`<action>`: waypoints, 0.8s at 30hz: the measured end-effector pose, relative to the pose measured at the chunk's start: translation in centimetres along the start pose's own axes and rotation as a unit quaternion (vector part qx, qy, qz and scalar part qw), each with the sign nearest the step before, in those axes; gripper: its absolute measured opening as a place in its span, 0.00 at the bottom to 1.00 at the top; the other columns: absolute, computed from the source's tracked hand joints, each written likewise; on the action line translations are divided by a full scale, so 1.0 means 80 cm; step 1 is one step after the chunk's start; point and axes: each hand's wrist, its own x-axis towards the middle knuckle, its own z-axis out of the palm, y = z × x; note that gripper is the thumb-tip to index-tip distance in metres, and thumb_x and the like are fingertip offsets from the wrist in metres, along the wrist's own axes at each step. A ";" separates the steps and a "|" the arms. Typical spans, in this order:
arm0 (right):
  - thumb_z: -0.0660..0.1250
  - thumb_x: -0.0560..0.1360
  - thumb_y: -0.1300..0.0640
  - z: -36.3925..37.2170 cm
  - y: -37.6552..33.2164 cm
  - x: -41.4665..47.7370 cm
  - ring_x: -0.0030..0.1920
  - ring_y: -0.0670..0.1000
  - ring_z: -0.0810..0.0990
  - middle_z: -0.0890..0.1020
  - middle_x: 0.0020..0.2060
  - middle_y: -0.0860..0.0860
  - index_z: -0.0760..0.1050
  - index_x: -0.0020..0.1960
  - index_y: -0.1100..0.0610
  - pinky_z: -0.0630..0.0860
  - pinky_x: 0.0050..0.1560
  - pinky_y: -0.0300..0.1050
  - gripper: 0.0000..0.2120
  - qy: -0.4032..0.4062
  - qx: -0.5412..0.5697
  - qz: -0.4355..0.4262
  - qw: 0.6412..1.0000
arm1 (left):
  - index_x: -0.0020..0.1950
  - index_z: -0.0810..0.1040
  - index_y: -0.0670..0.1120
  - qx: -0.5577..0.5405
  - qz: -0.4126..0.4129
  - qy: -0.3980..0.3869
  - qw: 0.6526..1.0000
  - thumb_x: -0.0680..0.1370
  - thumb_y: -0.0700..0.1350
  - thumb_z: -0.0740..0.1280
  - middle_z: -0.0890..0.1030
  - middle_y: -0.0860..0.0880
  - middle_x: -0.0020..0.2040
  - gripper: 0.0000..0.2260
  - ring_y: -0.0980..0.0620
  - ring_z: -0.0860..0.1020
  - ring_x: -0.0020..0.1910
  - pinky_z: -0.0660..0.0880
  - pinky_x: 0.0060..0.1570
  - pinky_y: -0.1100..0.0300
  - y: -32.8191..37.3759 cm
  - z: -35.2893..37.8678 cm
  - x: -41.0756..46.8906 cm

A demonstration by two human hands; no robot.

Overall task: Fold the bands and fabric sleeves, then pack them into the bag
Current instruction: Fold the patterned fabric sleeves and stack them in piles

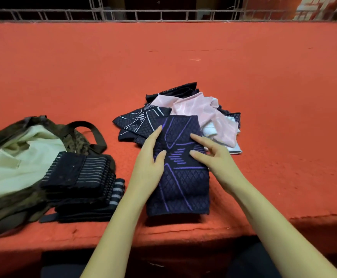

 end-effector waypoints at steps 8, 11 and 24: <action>0.72 0.71 0.62 0.019 0.073 -0.023 0.66 0.38 0.62 0.60 0.70 0.55 0.72 0.65 0.54 0.63 0.71 0.49 0.24 0.009 -0.267 -0.035 0.963 | 0.61 0.75 0.46 0.245 0.016 -0.009 0.969 0.76 0.41 0.68 0.70 0.46 0.58 0.14 0.46 0.69 0.56 0.65 0.60 0.56 -0.048 0.013 -0.053; 0.71 0.71 0.60 0.019 0.079 -0.044 0.64 0.44 0.65 0.63 0.70 0.56 0.75 0.61 0.55 0.59 0.69 0.40 0.18 0.015 -0.335 -0.105 0.936 | 0.51 0.76 0.48 0.207 0.042 -0.079 0.974 0.76 0.43 0.66 0.71 0.53 0.48 0.04 0.52 0.71 0.49 0.69 0.54 0.57 -0.056 0.010 -0.077; 0.65 0.73 0.41 0.005 0.069 -0.121 0.66 0.44 0.70 0.75 0.63 0.45 0.79 0.55 0.53 0.64 0.67 0.38 0.18 -0.125 -0.365 -0.142 0.912 | 0.58 0.82 0.49 0.249 0.169 -0.155 0.941 0.77 0.57 0.62 0.78 0.50 0.57 0.18 0.53 0.73 0.57 0.67 0.61 0.65 -0.070 -0.025 -0.113</action>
